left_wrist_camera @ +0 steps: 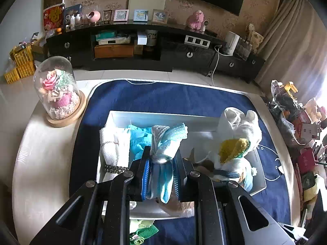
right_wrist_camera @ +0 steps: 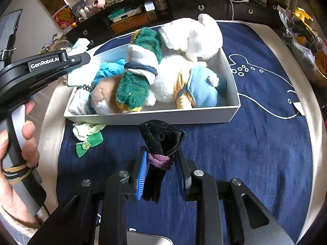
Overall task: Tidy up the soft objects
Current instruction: 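Lower the blue cloth into the box and open the left tool while the right tool holds the glove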
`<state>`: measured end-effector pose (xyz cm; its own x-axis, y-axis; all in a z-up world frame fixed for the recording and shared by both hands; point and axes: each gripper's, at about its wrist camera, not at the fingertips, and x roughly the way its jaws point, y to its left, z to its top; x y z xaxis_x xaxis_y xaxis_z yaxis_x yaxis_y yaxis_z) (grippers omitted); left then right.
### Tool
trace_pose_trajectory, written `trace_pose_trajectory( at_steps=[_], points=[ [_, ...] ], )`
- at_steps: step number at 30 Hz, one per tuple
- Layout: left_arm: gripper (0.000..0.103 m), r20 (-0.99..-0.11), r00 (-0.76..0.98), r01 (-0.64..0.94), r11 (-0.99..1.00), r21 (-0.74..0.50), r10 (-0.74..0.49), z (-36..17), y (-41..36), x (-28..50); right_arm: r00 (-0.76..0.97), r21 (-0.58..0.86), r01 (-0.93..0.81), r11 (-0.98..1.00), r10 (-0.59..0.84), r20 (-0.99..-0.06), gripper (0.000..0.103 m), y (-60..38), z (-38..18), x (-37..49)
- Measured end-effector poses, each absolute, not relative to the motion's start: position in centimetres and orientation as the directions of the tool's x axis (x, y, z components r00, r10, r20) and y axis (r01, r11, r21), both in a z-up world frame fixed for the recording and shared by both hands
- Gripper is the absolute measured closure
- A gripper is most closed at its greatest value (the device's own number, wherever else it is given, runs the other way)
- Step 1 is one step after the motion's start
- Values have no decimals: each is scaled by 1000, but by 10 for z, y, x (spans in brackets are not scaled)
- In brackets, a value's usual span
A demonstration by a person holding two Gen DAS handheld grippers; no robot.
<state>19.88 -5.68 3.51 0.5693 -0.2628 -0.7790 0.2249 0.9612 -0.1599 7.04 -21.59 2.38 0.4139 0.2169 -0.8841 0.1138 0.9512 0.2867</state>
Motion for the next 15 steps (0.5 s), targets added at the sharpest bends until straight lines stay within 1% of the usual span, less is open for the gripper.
trace_pose_trajectory(
  at_steps=[5,10,13,15],
  points=[
    [86,-782,568,226,962,-152,-256,29,-58,201,409,287,113,951,219,-886,0,-214,22,71],
    [82,-782,578,216,968,-131,-235,28,-60,201,409,289,114,951,220,-885,0,-215,22,71],
    [70,-781,582,205,971,-126,-225,28,-59,202,410,291,113,950,222,-885,0,-215,22,71],
    [55,-774,589,198,970,-140,-232,30,-57,202,410,291,113,950,222,-885,0,-215,23,71]
  ],
)
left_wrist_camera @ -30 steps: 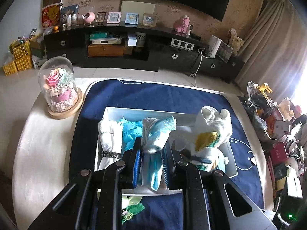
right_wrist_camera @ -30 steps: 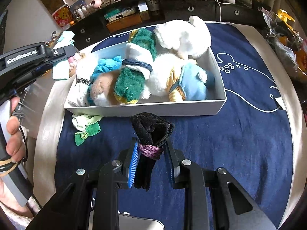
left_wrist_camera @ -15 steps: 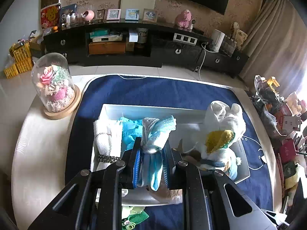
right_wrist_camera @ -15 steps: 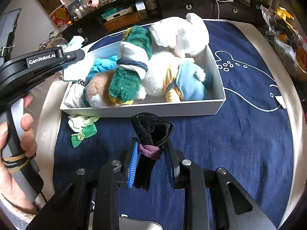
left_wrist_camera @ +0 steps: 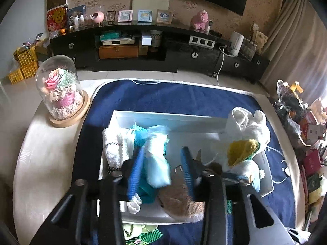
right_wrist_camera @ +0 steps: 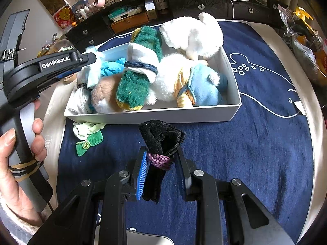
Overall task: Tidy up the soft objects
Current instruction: 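Lower the blue cloth into the box and open the left tool while the right tool holds the glove, then lift the open left tool away from the box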
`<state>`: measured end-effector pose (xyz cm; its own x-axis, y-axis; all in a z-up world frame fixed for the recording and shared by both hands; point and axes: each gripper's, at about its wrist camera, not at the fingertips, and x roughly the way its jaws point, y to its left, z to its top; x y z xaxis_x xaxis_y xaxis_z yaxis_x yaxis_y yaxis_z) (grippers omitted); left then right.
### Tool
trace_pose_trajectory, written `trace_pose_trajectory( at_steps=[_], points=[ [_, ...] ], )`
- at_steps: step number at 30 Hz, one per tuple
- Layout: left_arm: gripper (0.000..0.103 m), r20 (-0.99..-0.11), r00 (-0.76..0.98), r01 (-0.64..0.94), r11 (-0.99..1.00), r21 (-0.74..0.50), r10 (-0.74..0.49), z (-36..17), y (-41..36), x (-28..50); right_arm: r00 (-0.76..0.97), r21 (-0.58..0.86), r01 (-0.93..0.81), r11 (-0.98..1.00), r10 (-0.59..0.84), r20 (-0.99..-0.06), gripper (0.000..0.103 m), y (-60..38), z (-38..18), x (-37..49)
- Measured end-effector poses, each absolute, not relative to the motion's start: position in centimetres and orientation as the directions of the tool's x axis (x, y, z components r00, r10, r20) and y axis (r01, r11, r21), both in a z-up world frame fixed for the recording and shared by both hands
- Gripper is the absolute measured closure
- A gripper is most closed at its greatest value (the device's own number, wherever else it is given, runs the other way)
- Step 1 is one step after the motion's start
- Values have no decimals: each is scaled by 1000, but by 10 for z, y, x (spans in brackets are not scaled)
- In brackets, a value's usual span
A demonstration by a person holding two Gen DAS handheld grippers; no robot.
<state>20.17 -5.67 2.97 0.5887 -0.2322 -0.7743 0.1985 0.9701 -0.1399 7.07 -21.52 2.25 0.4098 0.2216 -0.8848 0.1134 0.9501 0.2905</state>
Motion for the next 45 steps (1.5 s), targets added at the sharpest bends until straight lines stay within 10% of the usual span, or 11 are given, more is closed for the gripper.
trace_pose_trajectory(
  at_steps=[45],
  points=[
    [49,-797,586,84,989,-121,-147,54,27,104,449,348,209,914,226,-865,0,-256,31,66]
  ],
)
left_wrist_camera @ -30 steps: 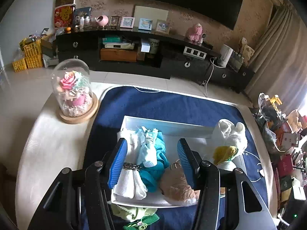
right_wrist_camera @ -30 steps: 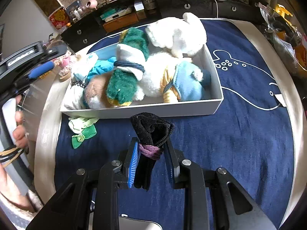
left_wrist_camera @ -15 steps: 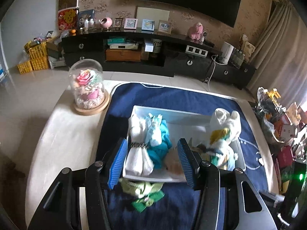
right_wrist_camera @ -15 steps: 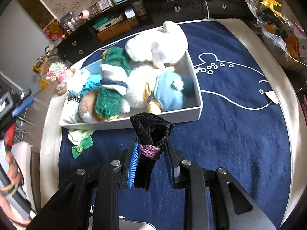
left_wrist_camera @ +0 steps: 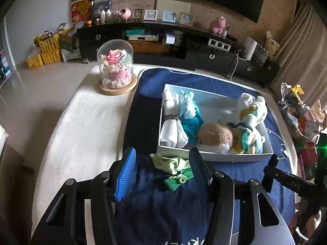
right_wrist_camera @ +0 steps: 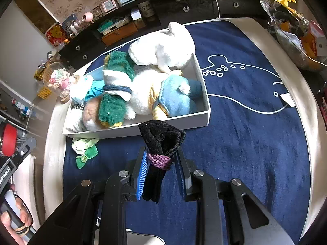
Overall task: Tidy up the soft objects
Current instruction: 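Lift the open left tool away from the box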
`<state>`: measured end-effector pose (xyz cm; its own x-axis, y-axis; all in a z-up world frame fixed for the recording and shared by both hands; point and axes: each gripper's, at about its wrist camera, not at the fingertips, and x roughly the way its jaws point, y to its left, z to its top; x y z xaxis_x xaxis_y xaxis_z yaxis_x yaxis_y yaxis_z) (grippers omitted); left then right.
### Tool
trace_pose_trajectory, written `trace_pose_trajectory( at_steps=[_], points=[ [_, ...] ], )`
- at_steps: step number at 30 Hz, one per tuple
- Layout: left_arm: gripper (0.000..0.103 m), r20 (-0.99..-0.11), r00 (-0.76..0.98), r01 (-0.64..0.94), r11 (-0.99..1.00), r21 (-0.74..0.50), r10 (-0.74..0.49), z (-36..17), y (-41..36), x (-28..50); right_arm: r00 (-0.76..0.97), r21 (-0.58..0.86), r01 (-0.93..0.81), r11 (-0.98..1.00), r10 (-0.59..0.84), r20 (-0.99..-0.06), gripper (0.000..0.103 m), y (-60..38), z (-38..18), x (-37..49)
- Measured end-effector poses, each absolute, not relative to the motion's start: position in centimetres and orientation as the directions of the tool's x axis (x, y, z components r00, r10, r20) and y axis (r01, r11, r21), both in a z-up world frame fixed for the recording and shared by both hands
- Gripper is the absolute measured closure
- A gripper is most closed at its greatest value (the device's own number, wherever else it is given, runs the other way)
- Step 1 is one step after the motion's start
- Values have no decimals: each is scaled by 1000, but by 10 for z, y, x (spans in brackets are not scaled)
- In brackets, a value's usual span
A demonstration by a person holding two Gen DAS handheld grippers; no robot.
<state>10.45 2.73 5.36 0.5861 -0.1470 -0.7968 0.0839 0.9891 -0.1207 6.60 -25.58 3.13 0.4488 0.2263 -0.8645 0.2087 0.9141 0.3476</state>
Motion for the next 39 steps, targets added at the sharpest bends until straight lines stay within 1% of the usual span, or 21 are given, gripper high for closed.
trace_pose_trajectory(
  at_steps=[5,16,39],
  points=[
    [49,-807,569,80,987,-139,-159,48,28,108,442,326,218,920,205,-873,0,-257,27,65],
    [49,-810,580,121,992,-24,-90,42,2,102,429,293,210,933,181,-885,0,-246,21,66],
    [49,-817,567,151,988,-16,-100,40,-6,98,411,272,202,941,171,-896,0,-238,13,68]
  ],
)
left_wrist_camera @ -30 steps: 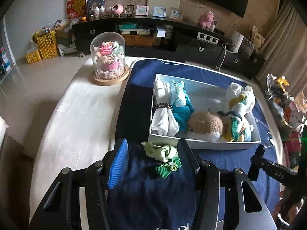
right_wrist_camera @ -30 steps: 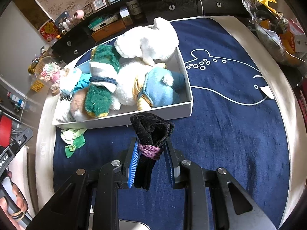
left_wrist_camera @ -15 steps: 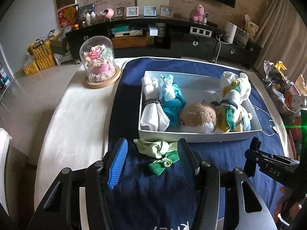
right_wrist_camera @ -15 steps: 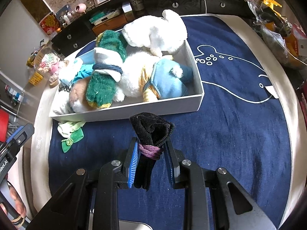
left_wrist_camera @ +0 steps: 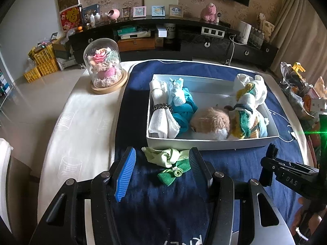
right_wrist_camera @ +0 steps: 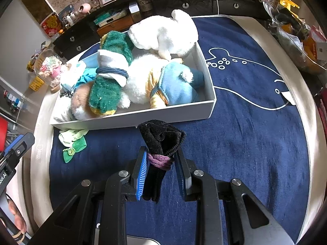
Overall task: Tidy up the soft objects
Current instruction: 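Lift the open left tool away from the box, then lower the black glove into the box and open the right tool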
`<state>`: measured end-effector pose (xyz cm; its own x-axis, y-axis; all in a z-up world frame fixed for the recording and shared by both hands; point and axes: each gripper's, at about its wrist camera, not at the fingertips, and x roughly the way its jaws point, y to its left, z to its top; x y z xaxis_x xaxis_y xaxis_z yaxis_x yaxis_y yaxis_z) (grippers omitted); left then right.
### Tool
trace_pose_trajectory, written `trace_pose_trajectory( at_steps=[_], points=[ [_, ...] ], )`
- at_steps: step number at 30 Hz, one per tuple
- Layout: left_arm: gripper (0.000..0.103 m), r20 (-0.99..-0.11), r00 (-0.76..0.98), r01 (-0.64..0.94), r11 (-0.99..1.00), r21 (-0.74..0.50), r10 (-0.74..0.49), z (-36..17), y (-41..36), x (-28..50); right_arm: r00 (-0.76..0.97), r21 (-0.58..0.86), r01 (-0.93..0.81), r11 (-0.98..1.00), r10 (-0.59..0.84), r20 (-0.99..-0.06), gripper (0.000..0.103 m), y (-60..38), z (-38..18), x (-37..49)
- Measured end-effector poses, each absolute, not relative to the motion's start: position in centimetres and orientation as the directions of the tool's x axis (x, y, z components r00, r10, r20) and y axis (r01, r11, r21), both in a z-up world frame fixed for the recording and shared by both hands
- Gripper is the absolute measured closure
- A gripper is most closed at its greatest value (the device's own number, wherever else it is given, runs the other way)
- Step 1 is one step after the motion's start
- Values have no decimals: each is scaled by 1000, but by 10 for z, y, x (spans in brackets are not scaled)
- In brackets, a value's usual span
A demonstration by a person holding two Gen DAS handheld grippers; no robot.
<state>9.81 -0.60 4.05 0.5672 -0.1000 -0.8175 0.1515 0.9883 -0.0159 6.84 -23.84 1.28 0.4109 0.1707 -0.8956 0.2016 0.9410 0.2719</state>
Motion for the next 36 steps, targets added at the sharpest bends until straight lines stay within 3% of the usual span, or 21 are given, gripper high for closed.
trace_pose_trajectory(
  at_steps=[19,36],
  points=[
    [49,-826,554,163,987,-12,-102,36,-8,98,421,272,221,936,160,-893,0,-245,15,68],
    [49,-838,534,136,990,-42,-109,35,3,106,517,298,249,922,133,-846,0,-280,69,115]
  ],
)
